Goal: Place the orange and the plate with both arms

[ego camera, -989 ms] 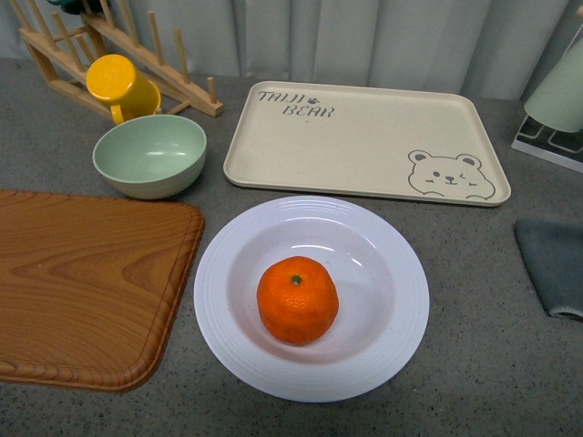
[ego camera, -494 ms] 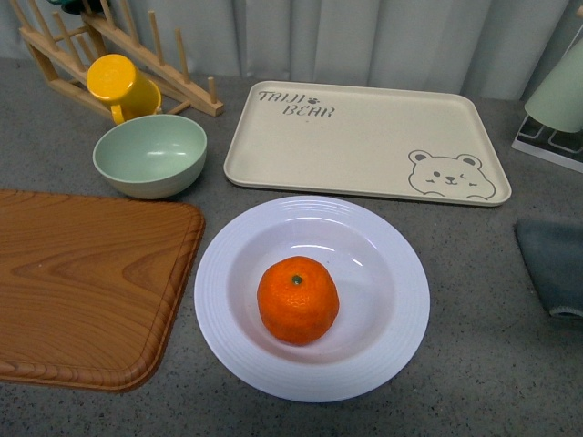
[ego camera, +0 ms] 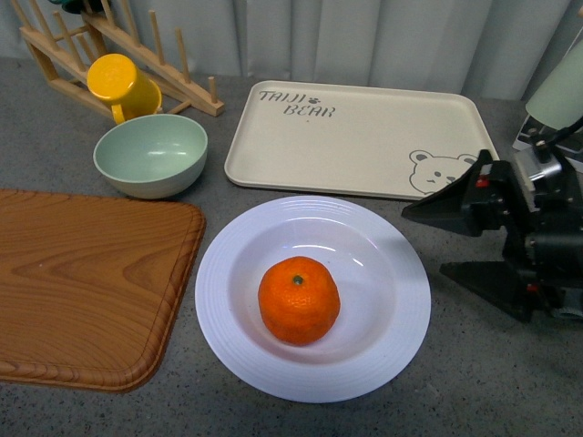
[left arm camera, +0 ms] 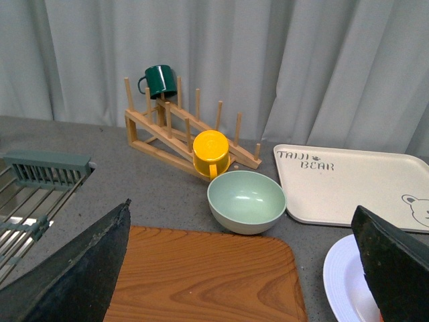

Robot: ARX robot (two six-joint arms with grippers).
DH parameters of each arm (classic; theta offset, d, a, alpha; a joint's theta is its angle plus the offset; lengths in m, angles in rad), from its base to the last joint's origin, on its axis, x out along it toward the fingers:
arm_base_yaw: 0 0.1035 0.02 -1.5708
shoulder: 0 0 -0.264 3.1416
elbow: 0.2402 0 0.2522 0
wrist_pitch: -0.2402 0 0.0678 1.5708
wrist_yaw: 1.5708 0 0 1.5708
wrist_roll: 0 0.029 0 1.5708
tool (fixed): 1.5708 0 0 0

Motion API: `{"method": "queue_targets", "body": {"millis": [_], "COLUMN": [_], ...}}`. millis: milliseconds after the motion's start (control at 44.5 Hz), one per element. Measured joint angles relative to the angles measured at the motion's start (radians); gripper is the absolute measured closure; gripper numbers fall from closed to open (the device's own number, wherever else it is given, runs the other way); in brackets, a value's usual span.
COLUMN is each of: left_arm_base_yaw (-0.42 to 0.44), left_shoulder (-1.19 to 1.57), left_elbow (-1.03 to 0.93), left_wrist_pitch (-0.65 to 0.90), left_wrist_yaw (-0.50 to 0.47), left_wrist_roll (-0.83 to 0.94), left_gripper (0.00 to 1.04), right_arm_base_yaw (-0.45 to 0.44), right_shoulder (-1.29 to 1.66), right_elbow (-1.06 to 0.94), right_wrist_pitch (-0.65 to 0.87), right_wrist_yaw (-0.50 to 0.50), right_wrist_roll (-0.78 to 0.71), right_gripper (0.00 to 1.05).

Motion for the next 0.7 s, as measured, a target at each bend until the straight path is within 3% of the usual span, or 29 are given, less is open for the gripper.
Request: {"method": "queue_targets", "body": {"millis": [247, 404, 697], "left_arm_base_yaw": [0.0, 0.0, 0.0], "left_shoulder": [0.0, 0.0, 0.0], "left_elbow": [0.0, 0.0, 0.0], "left_wrist_pitch": [0.0, 0.0, 0.0], "left_wrist_yaw": [0.0, 0.0, 0.0], "left_wrist_roll": [0.0, 0.0, 0.0], "left_gripper": [0.07, 0.07, 0.07], "right_arm_base_yaw": [0.102, 0.114, 0.119], "right_shoulder": [0.08, 0.096, 0.121], "right_elbow": [0.049, 0.054, 0.062], "right_wrist_pitch": [-0.04, -0.048, -0.084], "right_wrist_yaw": [-0.003, 0.002, 0.056], "right_wrist_roll": [-0.029, -0.033, -0.056], "right_gripper": [0.09, 0.09, 0.59]}}
